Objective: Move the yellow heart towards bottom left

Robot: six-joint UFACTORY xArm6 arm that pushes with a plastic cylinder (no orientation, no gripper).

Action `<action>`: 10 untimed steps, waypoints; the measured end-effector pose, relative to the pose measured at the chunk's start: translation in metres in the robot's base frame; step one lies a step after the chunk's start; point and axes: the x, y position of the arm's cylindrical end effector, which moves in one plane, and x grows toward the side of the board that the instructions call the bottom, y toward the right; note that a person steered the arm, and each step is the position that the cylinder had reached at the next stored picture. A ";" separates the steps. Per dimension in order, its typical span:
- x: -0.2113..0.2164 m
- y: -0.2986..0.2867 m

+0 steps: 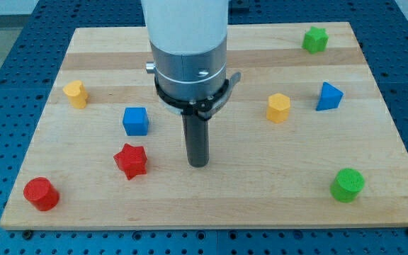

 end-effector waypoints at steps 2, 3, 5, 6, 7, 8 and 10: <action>-0.047 0.000; -0.103 -0.015; -0.152 -0.121; -0.157 -0.174; -0.166 -0.211; -0.169 -0.225; -0.082 -0.226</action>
